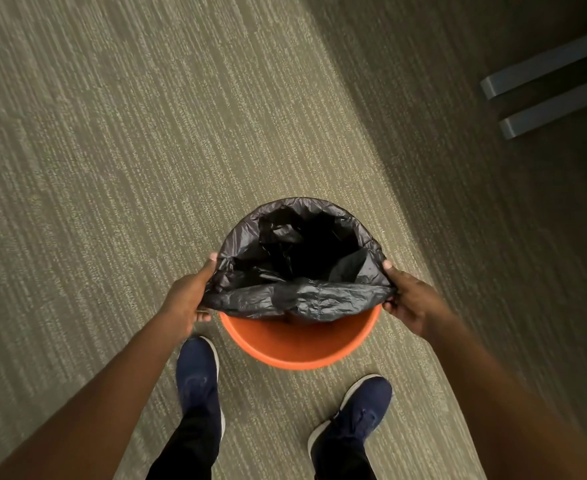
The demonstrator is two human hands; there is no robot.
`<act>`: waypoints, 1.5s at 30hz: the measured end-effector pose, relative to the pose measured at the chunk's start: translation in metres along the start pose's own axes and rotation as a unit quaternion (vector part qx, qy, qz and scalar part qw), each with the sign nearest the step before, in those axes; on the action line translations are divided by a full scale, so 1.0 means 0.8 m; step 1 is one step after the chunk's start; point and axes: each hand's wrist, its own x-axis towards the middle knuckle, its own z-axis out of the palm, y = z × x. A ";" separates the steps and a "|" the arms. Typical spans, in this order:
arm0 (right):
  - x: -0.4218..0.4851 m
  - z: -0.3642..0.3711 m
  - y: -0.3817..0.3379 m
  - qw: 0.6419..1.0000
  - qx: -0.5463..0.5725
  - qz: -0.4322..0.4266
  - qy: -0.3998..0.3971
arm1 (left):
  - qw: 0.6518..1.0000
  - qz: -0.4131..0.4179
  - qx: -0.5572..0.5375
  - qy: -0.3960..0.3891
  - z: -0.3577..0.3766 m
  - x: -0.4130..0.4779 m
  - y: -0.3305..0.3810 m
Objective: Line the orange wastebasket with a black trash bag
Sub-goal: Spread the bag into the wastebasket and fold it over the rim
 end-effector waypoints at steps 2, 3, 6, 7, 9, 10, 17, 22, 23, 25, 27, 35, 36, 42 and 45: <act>-0.005 -0.002 0.003 1.000 -0.004 -0.011 -0.012 | 1.000 0.008 0.011 -0.002 0.001 -0.007 -0.007; -0.007 -0.004 0.004 1.000 -0.012 -0.016 -0.019 | 1.000 0.014 0.016 -0.002 0.001 -0.011 -0.012; -0.013 -0.009 0.008 0.998 -0.050 -0.020 -0.030 | 0.999 0.016 0.021 -0.020 -0.001 -0.021 -0.028; -0.015 -0.012 0.010 0.997 -0.069 -0.020 -0.028 | 0.999 0.012 0.019 -0.029 -0.002 -0.023 -0.033; -0.020 -0.018 0.014 0.990 -0.136 -0.017 -0.021 | 0.999 0.000 0.005 -0.040 -0.003 -0.028 -0.044; -0.023 -0.021 0.016 0.984 -0.177 -0.013 -0.017 | 0.999 -0.005 0.002 -0.041 -0.003 -0.031 -0.049; -0.031 -0.024 0.038 0.917 -0.398 0.002 0.008 | 0.998 -0.004 0.052 -0.018 0.005 -0.043 -0.076; -0.030 -0.003 0.061 0.907 -0.417 0.047 -0.019 | 0.995 -0.011 0.097 -0.034 0.026 -0.051 -0.104; -0.030 0.001 0.066 0.905 -0.422 0.054 -0.025 | 0.994 -0.015 0.098 -0.037 0.032 -0.052 -0.112; -0.030 0.009 0.078 0.901 -0.428 0.062 -0.038 | 0.995 -0.024 0.092 -0.036 0.043 -0.052 -0.127; -0.030 0.014 0.091 0.906 -0.417 0.051 -0.051 | 0.997 -0.023 0.069 -0.033 0.054 -0.051 -0.140; -0.024 0.018 0.144 0.955 -0.294 -0.037 0.020 | 0.999 0.011 0.027 0.018 0.081 -0.028 -0.163; -0.025 0.019 0.148 0.969 -0.243 -0.029 0.035 | 0.999 0.012 0.034 0.025 0.085 -0.022 -0.163; -0.052 0.035 0.155 0.990 -0.026 -0.051 0.128 | 1.000 0.006 0.016 0.021 0.093 -0.001 -0.169; -0.069 0.042 0.155 0.934 -0.126 -0.169 0.289 | 1.000 -0.018 -0.006 0.000 0.091 -0.017 -0.171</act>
